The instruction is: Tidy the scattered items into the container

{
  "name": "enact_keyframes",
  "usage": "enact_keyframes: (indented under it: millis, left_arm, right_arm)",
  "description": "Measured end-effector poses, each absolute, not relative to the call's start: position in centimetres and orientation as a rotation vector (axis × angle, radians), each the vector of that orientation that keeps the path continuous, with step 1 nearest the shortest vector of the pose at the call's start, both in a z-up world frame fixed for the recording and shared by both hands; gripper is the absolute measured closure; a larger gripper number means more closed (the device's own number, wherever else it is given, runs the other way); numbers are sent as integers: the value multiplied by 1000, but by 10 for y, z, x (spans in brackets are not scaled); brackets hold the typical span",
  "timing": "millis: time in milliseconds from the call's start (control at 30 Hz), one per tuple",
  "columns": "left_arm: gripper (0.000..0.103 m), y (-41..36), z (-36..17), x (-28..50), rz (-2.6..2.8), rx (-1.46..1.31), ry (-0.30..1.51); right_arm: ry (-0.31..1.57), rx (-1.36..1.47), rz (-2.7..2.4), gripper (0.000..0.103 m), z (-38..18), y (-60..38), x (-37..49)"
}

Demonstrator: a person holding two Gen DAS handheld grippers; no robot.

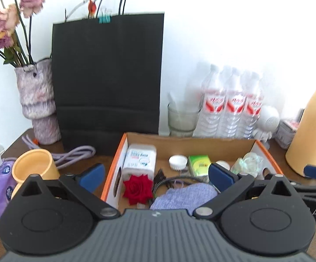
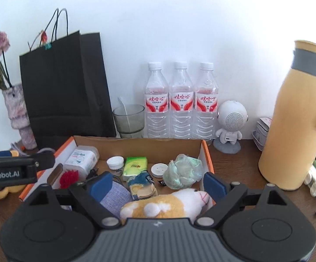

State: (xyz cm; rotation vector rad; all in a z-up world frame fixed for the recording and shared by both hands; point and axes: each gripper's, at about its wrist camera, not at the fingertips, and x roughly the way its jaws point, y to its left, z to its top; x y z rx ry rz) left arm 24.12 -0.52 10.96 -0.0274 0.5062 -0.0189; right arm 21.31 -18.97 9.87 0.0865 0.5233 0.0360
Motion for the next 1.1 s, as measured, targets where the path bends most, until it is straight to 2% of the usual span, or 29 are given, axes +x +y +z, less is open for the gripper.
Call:
enact_keyframes:
  millis: [267,433,500,867,1100]
  left_arm:
    - [0,-11,106,217,-39,11,423]
    - [0,-12,93,171,-14,96,367]
    - [0,-8,85,151,-15,85,395]
    - [0,1,38,28,-38,17,511]
    - [0,0,20,-12,-48,35,546]
  right_arm:
    - [496,102,11,12,93,-185,195]
    - [454,100,18,10,89,-180,157]
    - [446,115,16,5,85,-178,137]
    - [503,132,55,3,37,-173,12]
    - [582,101,37,2,6,-170,-35]
